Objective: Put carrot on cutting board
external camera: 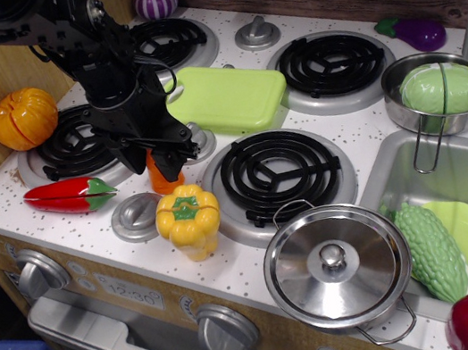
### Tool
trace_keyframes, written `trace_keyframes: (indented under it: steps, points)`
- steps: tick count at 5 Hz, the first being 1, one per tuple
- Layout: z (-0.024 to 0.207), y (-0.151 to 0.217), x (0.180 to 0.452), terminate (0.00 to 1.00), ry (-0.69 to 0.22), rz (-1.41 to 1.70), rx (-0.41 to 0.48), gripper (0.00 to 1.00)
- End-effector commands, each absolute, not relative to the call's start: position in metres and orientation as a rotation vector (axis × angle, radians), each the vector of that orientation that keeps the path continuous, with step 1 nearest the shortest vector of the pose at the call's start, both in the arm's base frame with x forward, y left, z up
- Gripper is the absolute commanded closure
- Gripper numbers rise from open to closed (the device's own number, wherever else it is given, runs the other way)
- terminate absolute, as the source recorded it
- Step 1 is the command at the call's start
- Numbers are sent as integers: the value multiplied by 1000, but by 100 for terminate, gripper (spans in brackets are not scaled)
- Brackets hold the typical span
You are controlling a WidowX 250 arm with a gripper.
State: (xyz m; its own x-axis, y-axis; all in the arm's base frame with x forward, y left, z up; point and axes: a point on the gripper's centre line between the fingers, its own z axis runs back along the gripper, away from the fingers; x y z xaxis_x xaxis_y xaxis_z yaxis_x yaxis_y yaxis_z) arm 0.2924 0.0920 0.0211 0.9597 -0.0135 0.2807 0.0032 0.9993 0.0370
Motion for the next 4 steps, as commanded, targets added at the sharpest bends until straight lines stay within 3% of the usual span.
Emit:
trace_keyframes:
  steps: [1,2,4]
  points:
    - [42,95,301,0,-332,-16,79,100]
    - [64,99,315,0,-348,-47,130,100]
    - [74,99,352,0,-468,-99,195,100]
